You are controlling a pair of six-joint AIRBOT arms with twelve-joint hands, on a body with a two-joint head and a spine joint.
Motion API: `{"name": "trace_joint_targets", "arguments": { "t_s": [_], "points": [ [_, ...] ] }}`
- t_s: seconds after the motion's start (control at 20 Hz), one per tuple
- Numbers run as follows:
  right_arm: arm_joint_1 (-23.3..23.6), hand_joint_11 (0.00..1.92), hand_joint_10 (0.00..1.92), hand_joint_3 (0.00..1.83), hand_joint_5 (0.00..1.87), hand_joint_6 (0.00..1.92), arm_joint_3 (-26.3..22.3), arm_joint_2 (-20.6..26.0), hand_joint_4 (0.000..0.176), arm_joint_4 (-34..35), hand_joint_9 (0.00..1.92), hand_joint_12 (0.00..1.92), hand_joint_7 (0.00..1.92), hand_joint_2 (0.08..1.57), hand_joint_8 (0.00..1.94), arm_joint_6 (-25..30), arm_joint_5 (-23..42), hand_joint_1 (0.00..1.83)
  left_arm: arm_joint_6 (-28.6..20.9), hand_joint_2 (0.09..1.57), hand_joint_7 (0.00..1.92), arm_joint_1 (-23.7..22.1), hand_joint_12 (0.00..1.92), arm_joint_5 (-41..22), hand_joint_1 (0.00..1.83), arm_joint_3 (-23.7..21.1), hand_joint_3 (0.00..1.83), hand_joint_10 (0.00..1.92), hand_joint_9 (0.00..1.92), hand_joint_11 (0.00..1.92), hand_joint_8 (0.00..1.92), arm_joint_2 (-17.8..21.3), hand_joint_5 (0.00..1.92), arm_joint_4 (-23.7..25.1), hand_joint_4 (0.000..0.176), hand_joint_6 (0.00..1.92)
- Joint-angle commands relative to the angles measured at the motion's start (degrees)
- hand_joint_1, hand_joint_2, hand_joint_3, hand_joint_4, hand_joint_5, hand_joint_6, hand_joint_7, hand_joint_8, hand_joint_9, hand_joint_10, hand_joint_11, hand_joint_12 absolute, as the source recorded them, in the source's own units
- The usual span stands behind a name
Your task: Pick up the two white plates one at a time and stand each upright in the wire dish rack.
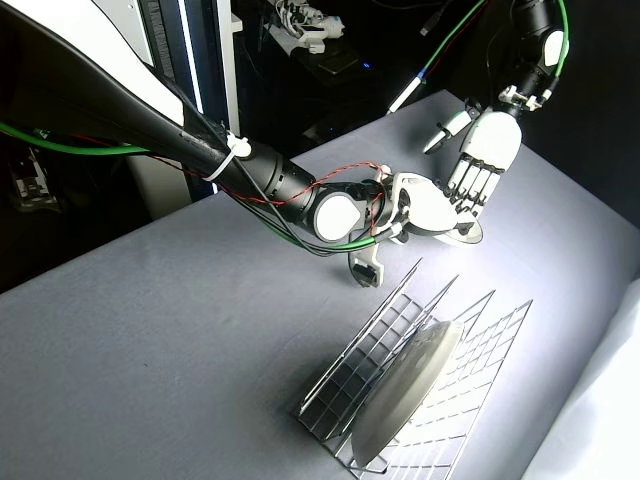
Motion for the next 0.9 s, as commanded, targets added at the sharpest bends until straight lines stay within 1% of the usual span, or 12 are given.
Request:
{"name": "trace_joint_targets", "arguments": {
  "t_s": [0.0,0.05,0.1,0.2,0.3,0.4,0.5,0.65,0.7,0.75,0.8,0.85],
  "points": [
    [0.19,0.43,0.15,0.0,0.93,0.87,0.04,0.07,0.0,0.86,0.97,1.3,0.96,1.11,0.71,-0.16,3.8,1.24,-1.07,1.2,0.05,1.23,0.15,-0.7,0.0,-0.7,0.0,0.0,0.04,0.0,0.0,-2.06,0.08,8.34,0.0,0.0],
    [0.19,0.49,1.03,0.0,0.95,1.0,0.04,0.08,0.0,0.86,0.88,1.34,1.0,1.12,0.81,-0.18,3.83,1.34,-1.07,1.2,0.05,1.27,0.12,-0.69,0.0,-0.7,0.0,0.0,0.03,0.0,0.0,-2.06,0.08,8.3,0.0,0.0],
    [0.18,0.49,1.23,0.0,0.95,1.05,0.04,0.09,0.0,0.86,0.83,1.38,0.99,1.12,0.88,-0.27,3.89,1.36,-1.1,1.2,0.04,1.28,0.1,-0.69,0.0,-0.69,0.0,0.0,0.03,0.0,0.0,-2.06,0.07,8.15,0.0,0.0],
    [0.02,0.72,1.16,0.0,0.99,1.0,0.04,0.14,0.0,0.86,0.93,1.33,1.04,1.09,0.8,-0.57,4.16,1.38,-1.3,1.2,0.02,1.37,0.08,-0.7,0.0,-0.61,0.0,0.0,0.01,0.0,0.0,-2.03,0.06,7.96,0.0,0.0],
    [-0.02,0.81,1.13,0.0,1.0,0.95,0.04,0.31,0.0,0.86,0.97,1.31,1.06,1.08,0.76,-0.68,4.59,1.38,-1.81,1.21,0.03,0.78,0.07,-0.71,0.0,-0.44,0.0,0.0,0.02,0.0,0.0,-1.86,0.07,7.81,0.0,0.01],
    [-0.06,0.76,1.15,0.0,1.01,0.95,0.01,0.55,0.0,0.86,0.94,1.36,1.08,1.08,0.75,-0.82,5.85,1.38,-2.1,1.21,0.03,-1.19,0.12,-0.71,0.0,-0.17,0.0,0.0,0.03,0.0,0.0,-1.41,0.08,7.56,0.0,0.0],
    [-0.05,0.76,1.13,0.0,0.99,0.99,-0.61,1.21,0.0,0.86,0.95,1.32,1.06,1.09,0.77,-0.89,6.85,1.38,-2.1,1.21,0.02,-3.42,0.04,-0.71,0.0,0.28,0.0,0.0,0.0,0.0,0.0,-0.98,0.05,5.5,0.0,0.0],
    [0.12,0.77,1.15,0.0,0.97,1.06,-3.49,3.26,0.0,1.04,0.92,1.28,1.03,1.1,0.81,-0.9,8.17,1.38,-2.03,1.21,0.04,-9.53,0.05,-0.21,0.0,0.67,0.0,0.01,0.03,0.02,0.01,0.28,0.07,3.93,0.0,0.01],
    [0.19,0.77,1.04,0.0,0.96,1.04,-4.21,3.72,0.0,1.34,0.92,1.52,1.02,1.1,0.79,-1.03,8.19,1.46,-2.02,1.2,0.06,-10.65,0.12,0.07,0.0,0.66,0.0,0.0,0.04,0.0,0.0,0.56,0.09,3.74,0.0,0.01],
    [0.41,0.76,1.04,0.0,0.94,1.07,-5.63,4.74,0.0,1.8,0.91,1.58,1.0,1.11,0.82,-1.44,8.19,1.48,-1.99,1.2,0.06,-12.56,0.13,0.57,0.0,0.59,0.0,0.0,0.04,0.0,0.0,1.14,0.09,3.74,0.0,0.01],
    [0.64,0.75,1.13,0.0,0.95,1.08,-6.42,5.41,0.0,1.84,0.91,1.37,1.01,1.11,0.83,-1.48,8.18,1.4,-1.99,1.2,0.05,-13.32,0.12,0.68,0.0,0.58,0.0,0.0,0.03,0.0,0.0,1.41,0.08,3.74,0.0,0.0],
    [1.07,0.76,1.16,0.0,0.95,1.08,-7.56,6.43,0.0,2.17,0.91,1.3,1.01,1.11,0.85,-1.48,8.11,1.38,-1.99,1.2,0.04,-14.35,0.12,0.91,0.0,0.52,0.0,0.0,0.03,0.0,0.0,1.82,0.08,3.74,0.0,0.0]
  ]
}}
